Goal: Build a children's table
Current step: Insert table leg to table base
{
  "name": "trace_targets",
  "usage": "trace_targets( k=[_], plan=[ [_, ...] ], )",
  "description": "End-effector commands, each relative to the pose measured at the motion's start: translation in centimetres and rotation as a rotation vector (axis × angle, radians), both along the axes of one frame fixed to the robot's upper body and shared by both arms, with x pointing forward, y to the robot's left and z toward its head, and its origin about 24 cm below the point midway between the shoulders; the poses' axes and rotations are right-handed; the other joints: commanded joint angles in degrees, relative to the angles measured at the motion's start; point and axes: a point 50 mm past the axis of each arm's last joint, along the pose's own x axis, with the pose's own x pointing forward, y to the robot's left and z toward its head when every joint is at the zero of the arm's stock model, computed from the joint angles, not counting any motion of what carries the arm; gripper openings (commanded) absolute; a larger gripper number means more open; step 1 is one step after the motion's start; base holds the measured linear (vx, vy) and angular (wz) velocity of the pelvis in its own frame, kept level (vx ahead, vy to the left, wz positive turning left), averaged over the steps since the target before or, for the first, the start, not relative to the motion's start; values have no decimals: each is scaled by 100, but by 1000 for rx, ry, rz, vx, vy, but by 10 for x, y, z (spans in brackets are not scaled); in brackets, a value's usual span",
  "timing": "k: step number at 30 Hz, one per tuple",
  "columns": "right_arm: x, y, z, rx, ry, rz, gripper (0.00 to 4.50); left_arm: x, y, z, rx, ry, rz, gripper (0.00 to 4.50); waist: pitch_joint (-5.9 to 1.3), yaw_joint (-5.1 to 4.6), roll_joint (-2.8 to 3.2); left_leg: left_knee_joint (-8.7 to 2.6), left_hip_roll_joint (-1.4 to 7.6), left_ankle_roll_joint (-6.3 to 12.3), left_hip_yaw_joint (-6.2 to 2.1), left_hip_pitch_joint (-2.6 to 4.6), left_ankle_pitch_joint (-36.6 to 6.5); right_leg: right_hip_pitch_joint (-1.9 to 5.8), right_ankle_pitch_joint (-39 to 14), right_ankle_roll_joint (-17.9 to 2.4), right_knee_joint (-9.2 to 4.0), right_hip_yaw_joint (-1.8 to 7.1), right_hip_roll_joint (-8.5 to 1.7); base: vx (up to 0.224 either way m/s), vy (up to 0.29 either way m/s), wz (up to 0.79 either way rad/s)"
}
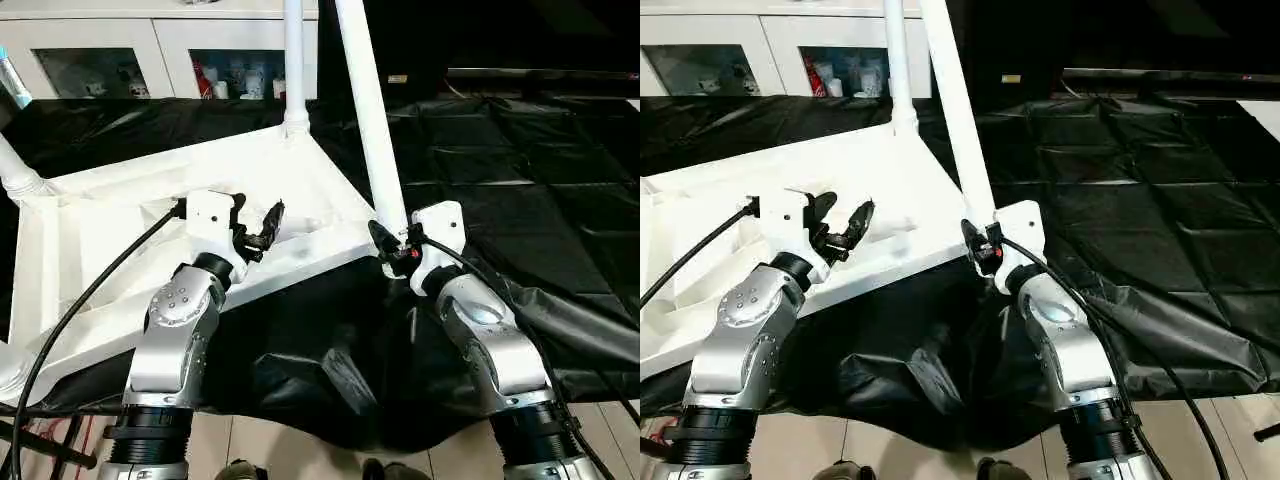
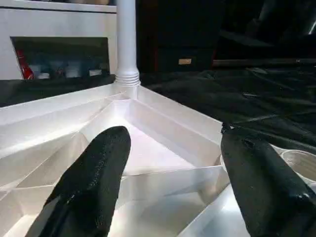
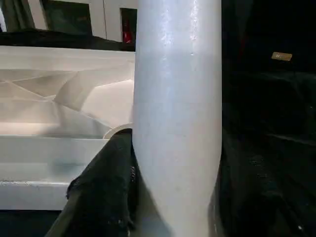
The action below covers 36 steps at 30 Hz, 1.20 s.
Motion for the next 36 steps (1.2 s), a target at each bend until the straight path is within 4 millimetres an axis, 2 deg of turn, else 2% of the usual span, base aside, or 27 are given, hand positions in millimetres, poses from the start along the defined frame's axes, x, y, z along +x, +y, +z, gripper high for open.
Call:
trace_targets(
  k=[1, 36],
  plan=[
    [0, -1, 3, 5, -17, 0, 187, 0, -2, 4, 7, -13, -4, 336, -540, 5, 3, -347, 62, 236, -44, 62, -1242, 378, -1756, -649, -417, 237, -197, 0, 0, 0],
    [0, -1, 3, 5, -17, 0, 187, 0, -2, 4, 7, -13, -4, 336, -546, 5, 0, -340, 61, 255, -43, 59, -1188, 385, -1642, -699, -400, 240, -195, 0, 0, 0]
  ],
)
